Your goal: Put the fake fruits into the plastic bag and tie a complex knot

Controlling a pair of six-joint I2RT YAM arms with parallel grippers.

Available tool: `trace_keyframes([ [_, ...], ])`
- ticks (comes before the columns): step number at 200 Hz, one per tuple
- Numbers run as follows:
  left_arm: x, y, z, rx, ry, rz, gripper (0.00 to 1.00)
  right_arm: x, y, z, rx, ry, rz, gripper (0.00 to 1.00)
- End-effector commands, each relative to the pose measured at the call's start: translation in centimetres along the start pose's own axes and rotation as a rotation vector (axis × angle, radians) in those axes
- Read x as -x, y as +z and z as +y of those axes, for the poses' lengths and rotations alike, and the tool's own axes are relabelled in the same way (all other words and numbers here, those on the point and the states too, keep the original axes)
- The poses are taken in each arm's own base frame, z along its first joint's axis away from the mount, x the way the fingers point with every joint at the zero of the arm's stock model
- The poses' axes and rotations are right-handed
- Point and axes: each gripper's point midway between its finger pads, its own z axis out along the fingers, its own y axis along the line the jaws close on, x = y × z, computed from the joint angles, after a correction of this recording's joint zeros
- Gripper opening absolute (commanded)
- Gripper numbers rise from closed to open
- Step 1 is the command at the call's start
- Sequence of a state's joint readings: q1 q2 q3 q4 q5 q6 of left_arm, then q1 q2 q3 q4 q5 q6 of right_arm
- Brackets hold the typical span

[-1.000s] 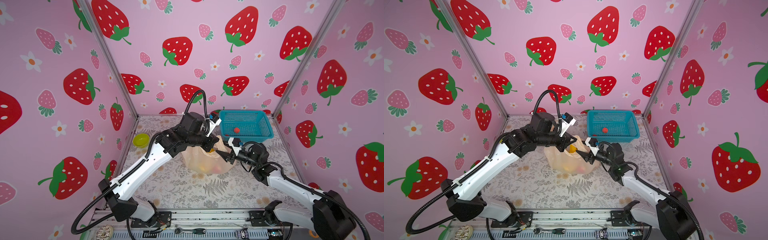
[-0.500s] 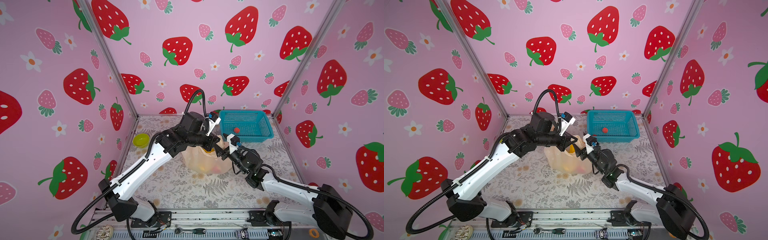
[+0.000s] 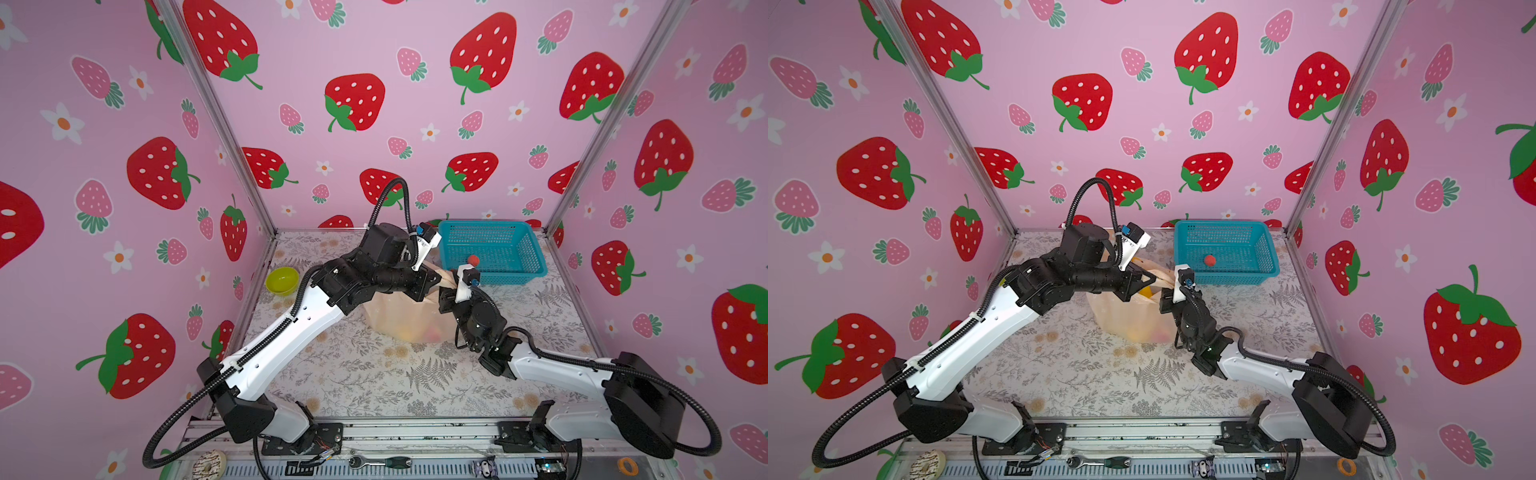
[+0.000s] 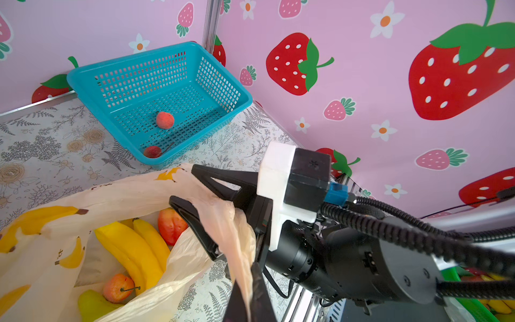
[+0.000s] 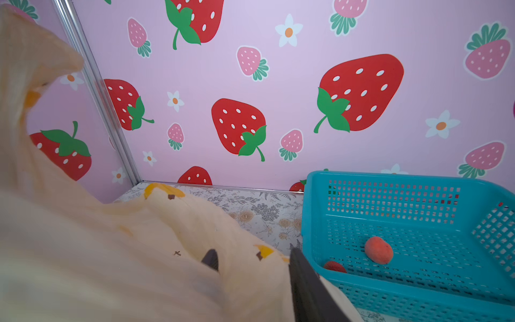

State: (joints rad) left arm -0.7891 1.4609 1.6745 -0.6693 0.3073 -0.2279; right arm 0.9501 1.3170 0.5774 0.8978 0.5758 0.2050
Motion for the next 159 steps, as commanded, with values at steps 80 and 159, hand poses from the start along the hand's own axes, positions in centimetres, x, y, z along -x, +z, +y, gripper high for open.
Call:
trace_keyframes([
  [80,1.4,-0.7,0.1,-0.007,-0.025,-0.044,0.0,0.1,-2.4,1.2,0.162,-0.144,-0.023,0.48],
  [159,1.4,-0.4,-0.3,-0.036,-0.071,-0.051,0.0,4.6,0.8,3.2,0.13,-0.031,-0.163,0.72],
])
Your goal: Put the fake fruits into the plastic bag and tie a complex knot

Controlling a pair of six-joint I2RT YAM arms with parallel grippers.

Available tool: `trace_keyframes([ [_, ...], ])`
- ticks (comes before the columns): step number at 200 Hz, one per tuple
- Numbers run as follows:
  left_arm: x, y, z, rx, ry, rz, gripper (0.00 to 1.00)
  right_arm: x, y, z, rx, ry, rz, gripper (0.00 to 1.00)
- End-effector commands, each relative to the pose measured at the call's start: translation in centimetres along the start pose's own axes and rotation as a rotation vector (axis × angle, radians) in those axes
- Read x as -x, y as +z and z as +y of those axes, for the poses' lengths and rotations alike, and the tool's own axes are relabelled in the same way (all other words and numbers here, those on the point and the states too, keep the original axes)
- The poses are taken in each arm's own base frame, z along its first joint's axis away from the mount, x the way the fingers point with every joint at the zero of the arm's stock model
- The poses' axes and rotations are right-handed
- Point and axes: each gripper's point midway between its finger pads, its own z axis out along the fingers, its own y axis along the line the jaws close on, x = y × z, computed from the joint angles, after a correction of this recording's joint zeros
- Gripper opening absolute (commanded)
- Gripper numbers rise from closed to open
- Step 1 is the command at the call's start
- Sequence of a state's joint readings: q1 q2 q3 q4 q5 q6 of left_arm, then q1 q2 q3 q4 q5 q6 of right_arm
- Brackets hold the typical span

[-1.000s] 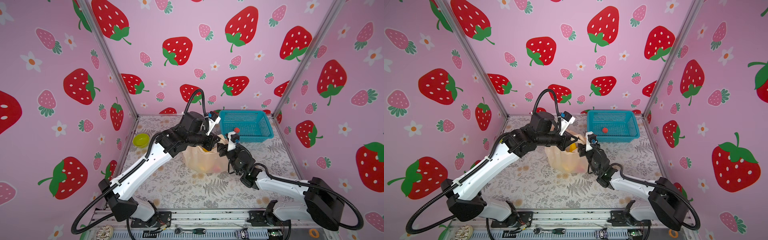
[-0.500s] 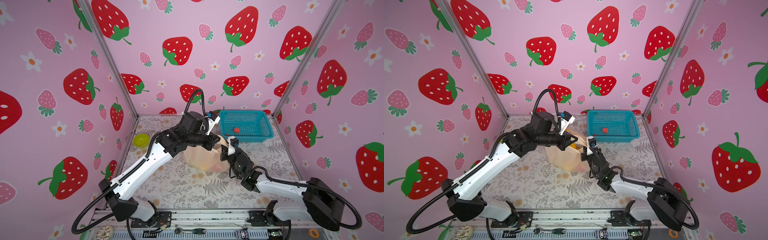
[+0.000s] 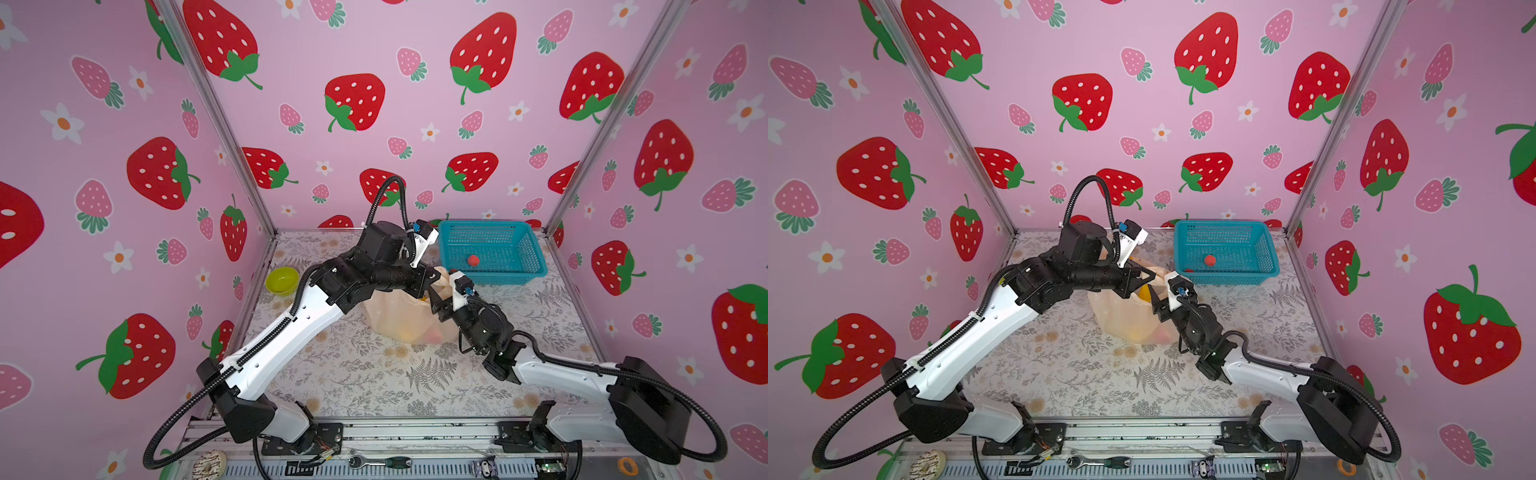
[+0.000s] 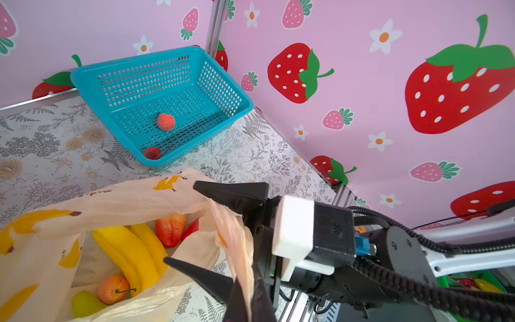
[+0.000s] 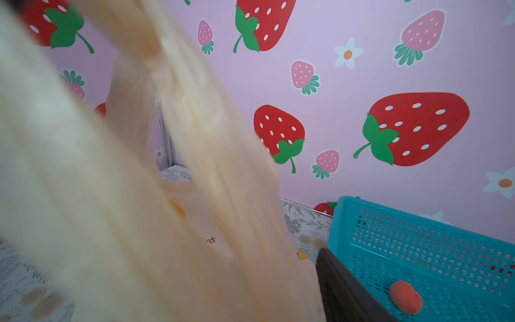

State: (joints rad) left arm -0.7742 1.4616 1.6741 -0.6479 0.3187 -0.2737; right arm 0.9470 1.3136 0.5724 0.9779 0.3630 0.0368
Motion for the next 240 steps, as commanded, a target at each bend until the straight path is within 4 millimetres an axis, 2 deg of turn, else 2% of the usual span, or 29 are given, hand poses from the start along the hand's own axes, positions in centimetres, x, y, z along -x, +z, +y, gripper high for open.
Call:
trace_keyframes([
  [1,0.8,-0.3,-0.6,-0.033,-0.026,-0.029,0.0,3.0,1.4,-1.2,-0.096,0.092,-0.098,0.72],
  [47,1.2,-0.3,-0.7,-0.045,-0.074,-0.049,0.0,2.9,1.6,-4.3,-0.323,0.2,-0.153,0.74],
  [90,1.5,-0.5,-0.3,-0.054,-0.125,-0.066,0.0,3.3,0.0,-5.4,-0.361,0.247,-0.236,0.76],
  [120,1.7,-0.4,-0.1,-0.068,-0.153,-0.065,0.0,3.3,0.2,-6.0,-0.402,0.257,-0.254,0.74],
  [149,1.9,-0.8,0.1,-0.063,-0.158,-0.074,0.0,0.9,0.9,-6.2,-0.445,0.239,-0.166,0.65],
  [185,2.3,-1.5,0.2,-0.061,-0.156,-0.096,0.0,-2.8,-0.3,-7.0,-0.484,0.19,-0.057,0.53],
  [210,2.6,-2.1,0.2,-0.057,-0.144,-0.11,0.0,-4.0,-1.1,-5.9,-0.376,0.142,-0.015,0.38],
  [240,2.3,-2.1,0.5,-0.043,-0.116,-0.091,0.0,-3.7,-1.6,-3.3,-0.178,0.036,0.001,0.35],
])
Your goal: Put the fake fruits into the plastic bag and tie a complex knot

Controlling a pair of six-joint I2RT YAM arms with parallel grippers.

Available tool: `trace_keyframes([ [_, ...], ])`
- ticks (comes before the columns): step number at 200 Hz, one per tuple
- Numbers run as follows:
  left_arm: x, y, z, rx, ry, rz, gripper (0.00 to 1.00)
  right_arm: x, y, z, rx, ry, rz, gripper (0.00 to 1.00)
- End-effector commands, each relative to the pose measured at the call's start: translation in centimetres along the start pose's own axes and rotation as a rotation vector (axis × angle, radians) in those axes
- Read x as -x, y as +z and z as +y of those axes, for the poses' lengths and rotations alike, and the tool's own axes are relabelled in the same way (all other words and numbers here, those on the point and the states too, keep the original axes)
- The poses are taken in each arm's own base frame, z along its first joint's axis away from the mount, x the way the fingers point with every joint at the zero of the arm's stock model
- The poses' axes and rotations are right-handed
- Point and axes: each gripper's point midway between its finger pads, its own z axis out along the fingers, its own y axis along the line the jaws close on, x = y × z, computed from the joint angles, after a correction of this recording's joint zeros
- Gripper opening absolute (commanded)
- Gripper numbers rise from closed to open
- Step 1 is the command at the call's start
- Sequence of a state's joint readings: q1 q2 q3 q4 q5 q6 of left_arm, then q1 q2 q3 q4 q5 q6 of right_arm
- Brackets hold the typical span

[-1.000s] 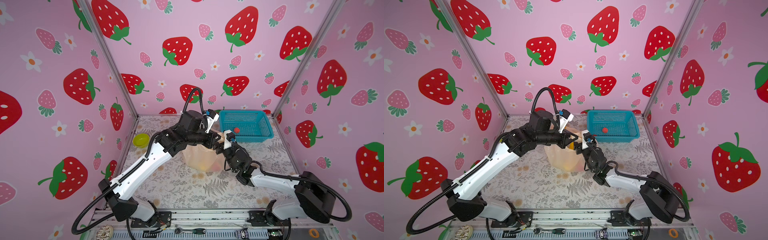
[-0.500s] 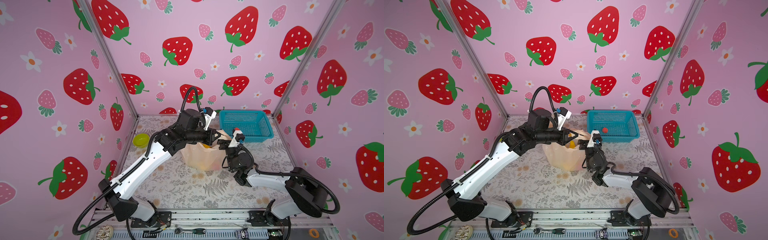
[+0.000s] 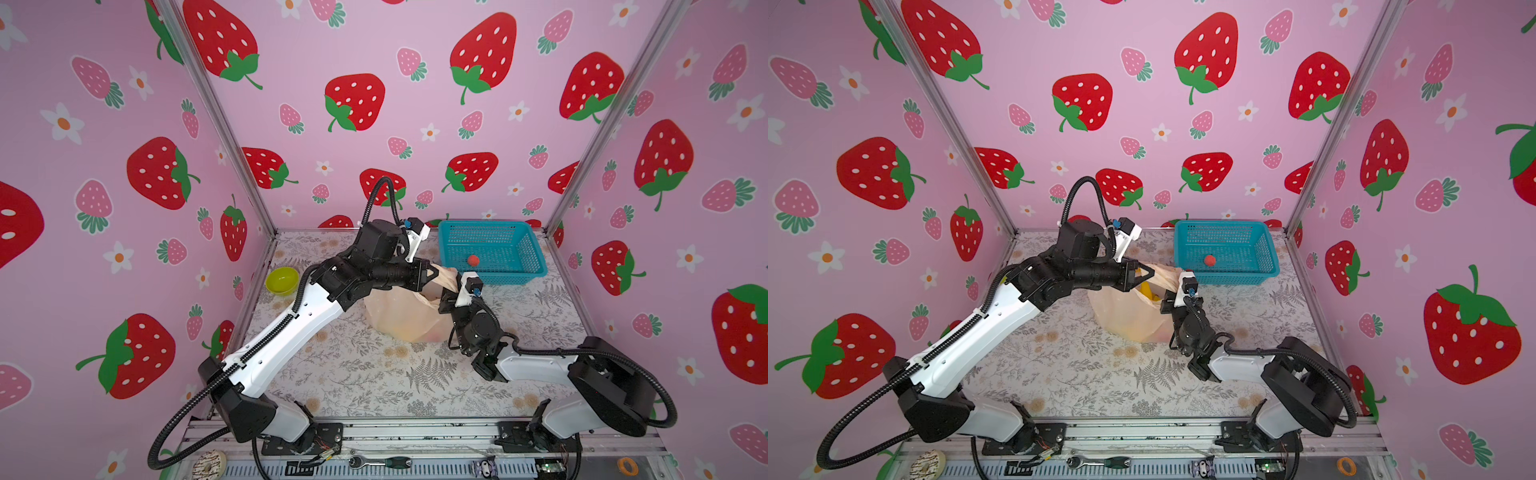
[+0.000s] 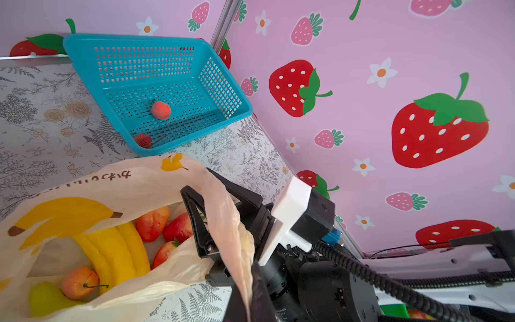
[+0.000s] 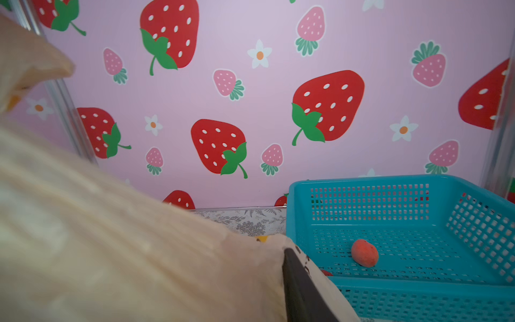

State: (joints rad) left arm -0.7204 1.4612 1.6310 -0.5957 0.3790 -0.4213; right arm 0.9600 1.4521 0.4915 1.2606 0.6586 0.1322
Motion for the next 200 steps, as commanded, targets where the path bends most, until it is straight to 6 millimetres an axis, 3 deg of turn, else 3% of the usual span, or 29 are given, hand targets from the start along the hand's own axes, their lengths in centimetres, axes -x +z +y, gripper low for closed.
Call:
trace_keyframes([
  [1,2.0,-2.4,-1.4,-0.029,0.055,-0.075,0.0,-0.8,-0.9,0.8,0.112,-0.097,0.037,0.35],
  [13,1.8,-2.2,-1.3,-0.024,0.061,-0.066,0.0,0.0,-1.2,1.5,0.176,-0.129,0.033,0.4],
  [23,1.9,-2.2,-1.2,-0.024,0.067,-0.066,0.0,0.7,-1.3,2.0,0.224,-0.15,0.031,0.5],
  [26,1.8,-2.1,-1.2,-0.022,0.068,-0.065,0.0,1.2,-1.3,2.2,0.244,-0.159,0.024,0.58],
  [46,1.7,-1.9,-1.0,-0.018,0.071,-0.056,0.0,2.9,-1.8,3.7,0.379,-0.225,0.018,0.75],
  [81,1.7,-1.9,-1.0,-0.019,0.073,-0.056,0.0,4.4,-2.5,5.6,0.618,-0.303,0.048,0.89],
  [115,1.7,-2.0,-0.9,-0.021,0.076,-0.056,0.0,4.5,-1.8,6.4,0.849,-0.341,0.109,0.92],
  [148,1.8,-2.1,-0.9,-0.02,0.077,-0.061,0.0,2.6,-2.0,8.7,1.157,-0.326,0.218,0.84],
  [200,2.7,-3.1,-0.5,0.003,0.065,-0.112,0.0,-0.5,-4.3,9.0,1.334,-0.185,0.342,0.39],
])
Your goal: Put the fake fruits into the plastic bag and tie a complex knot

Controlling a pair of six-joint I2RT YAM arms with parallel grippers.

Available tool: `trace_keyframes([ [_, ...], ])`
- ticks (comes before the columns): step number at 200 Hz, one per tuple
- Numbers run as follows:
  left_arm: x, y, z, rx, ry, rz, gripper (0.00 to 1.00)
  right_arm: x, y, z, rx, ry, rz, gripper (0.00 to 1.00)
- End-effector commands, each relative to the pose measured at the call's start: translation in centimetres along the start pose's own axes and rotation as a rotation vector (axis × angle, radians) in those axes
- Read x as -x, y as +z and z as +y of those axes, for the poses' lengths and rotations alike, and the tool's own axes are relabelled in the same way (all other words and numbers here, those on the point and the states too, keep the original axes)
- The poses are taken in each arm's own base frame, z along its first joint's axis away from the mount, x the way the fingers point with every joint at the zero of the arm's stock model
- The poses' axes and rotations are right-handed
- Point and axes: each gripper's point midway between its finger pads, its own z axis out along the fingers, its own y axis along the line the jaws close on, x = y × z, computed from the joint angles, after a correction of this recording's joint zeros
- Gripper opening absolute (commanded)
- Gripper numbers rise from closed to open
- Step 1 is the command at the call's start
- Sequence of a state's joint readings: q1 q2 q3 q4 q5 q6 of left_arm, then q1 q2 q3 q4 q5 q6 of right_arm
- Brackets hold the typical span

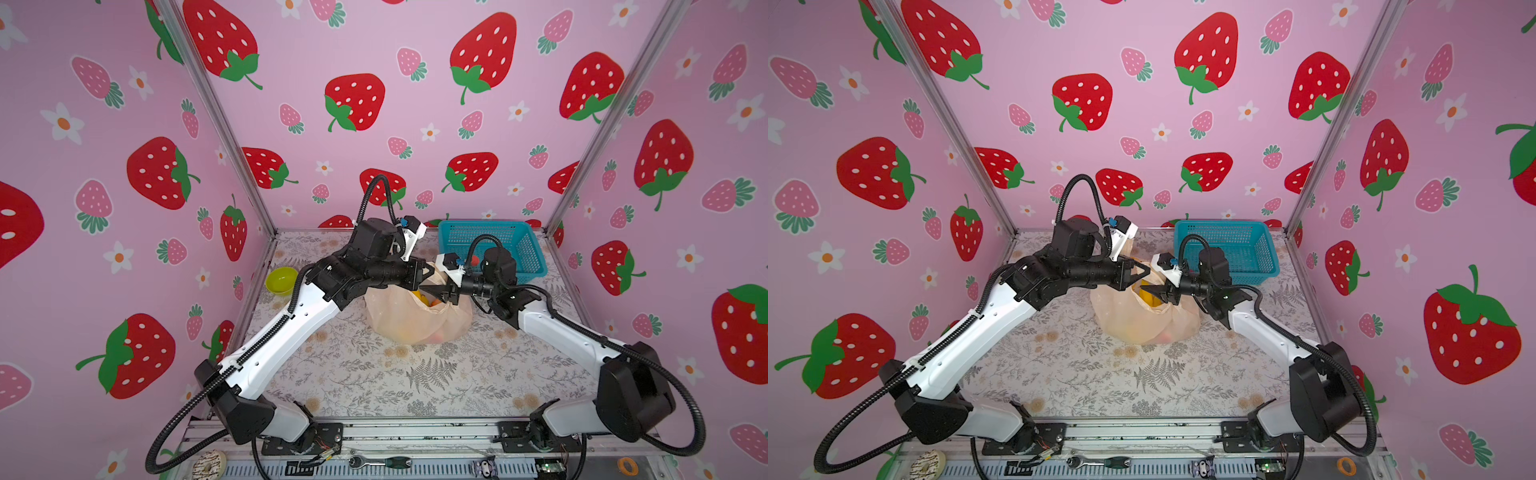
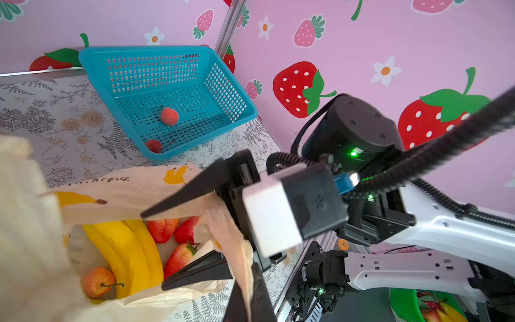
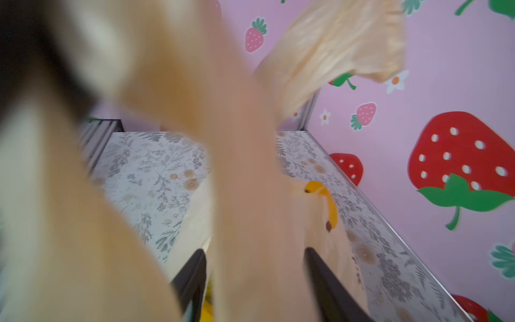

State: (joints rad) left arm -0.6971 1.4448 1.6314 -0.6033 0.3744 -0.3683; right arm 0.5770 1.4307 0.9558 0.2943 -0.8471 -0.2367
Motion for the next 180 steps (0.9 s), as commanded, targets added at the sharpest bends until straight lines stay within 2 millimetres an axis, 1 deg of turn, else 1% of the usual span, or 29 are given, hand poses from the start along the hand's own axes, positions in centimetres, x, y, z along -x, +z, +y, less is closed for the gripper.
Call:
trace_keyframes([
  [1,2.2,-2.2,-0.9,-0.013,0.019,-0.092,0.0,-0.9,-0.5,3.5,0.184,0.048,-0.017,0.38],
  [13,2.4,-2.4,-0.8,-0.016,0.011,-0.101,0.0,-1.6,-0.6,4.0,0.209,0.076,-0.013,0.29],
  [33,2.5,-2.4,-0.5,-0.011,0.012,-0.103,0.0,-2.6,-0.7,4.8,0.242,0.113,-0.006,0.18],
  [53,2.1,-1.9,-0.2,-0.009,0.009,-0.085,0.0,-3.3,-1.0,5.0,0.235,0.127,0.007,0.1],
  [61,1.9,-1.7,-0.1,-0.006,0.006,-0.074,0.0,-3.7,-1.1,4.9,0.224,0.138,0.014,0.09],
  [75,1.3,-1.4,0.3,0.003,0.003,-0.052,0.0,-3.8,-1.5,4.6,0.206,0.152,0.015,0.07],
  [97,0.9,-1.1,0.7,0.012,0.012,-0.045,0.0,-3.5,-1.8,3.1,0.116,0.188,0.014,0.01],
  [122,1.4,-1.4,0.3,-0.001,0.026,-0.063,0.0,-3.2,-2.4,-0.1,-0.021,0.301,0.01,0.01],
  [133,1.6,-1.7,0.1,-0.014,0.029,-0.071,0.0,-3.1,-2.7,-1.4,-0.064,0.358,0.004,0.04],
  [145,1.8,-1.8,-0.1,-0.023,0.033,-0.078,0.0,-2.8,-2.8,-1.8,-0.083,0.38,-0.002,0.09],
  [163,1.7,-1.6,-0.1,-0.028,0.029,-0.073,0.0,-1.7,-3.1,-1.2,-0.054,0.352,-0.03,0.31],
  [169,1.7,-1.6,-0.1,-0.03,0.027,-0.07,0.0,-1.3,-3.2,-1.0,-0.05,0.338,-0.04,0.39],
  [180,1.6,-1.4,-0.1,-0.03,0.024,-0.065,0.0,-0.6,-3.6,-0.7,-0.05,0.303,-0.049,0.5],
])
